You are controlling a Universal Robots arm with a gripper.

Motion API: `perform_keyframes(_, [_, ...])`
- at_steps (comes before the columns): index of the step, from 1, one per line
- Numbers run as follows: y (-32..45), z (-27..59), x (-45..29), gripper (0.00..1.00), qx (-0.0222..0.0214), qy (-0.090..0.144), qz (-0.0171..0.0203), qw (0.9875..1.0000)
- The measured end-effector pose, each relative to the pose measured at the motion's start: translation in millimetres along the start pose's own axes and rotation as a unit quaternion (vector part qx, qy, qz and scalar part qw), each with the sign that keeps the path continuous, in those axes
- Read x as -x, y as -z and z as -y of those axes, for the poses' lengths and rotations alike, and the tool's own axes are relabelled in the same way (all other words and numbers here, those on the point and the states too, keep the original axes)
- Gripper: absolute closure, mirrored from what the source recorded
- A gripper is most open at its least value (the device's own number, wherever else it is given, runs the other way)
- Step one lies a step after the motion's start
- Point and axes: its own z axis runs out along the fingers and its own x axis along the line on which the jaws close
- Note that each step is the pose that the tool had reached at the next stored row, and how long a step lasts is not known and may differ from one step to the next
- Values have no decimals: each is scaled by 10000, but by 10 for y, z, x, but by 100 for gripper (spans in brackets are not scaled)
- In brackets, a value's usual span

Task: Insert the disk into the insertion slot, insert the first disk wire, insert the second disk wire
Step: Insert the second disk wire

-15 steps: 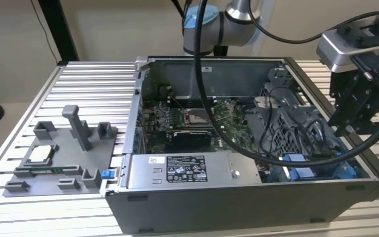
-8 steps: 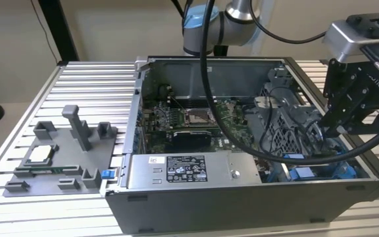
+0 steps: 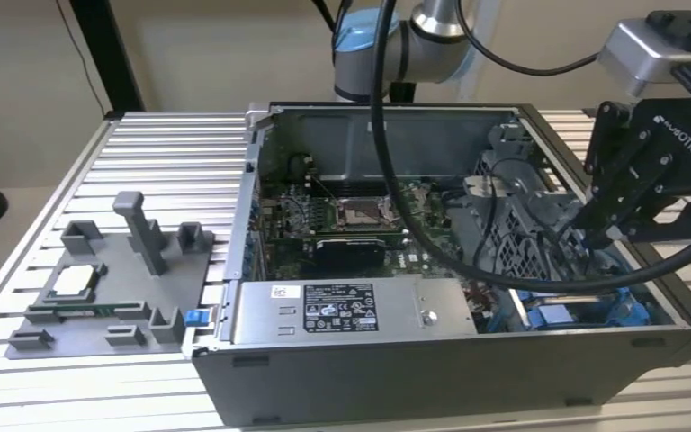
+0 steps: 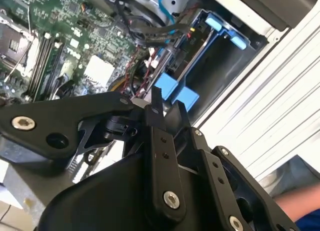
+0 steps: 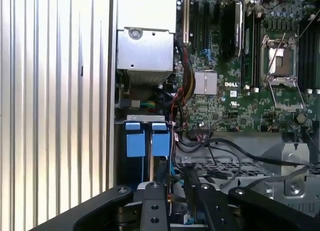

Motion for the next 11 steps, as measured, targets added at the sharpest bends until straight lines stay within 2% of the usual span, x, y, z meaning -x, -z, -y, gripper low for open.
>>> perform_keyframes(4, [68,-4,8,0,5,0,1,10000])
perform_keyframes(11, [80,-5,10,0,5,0,0,10000])
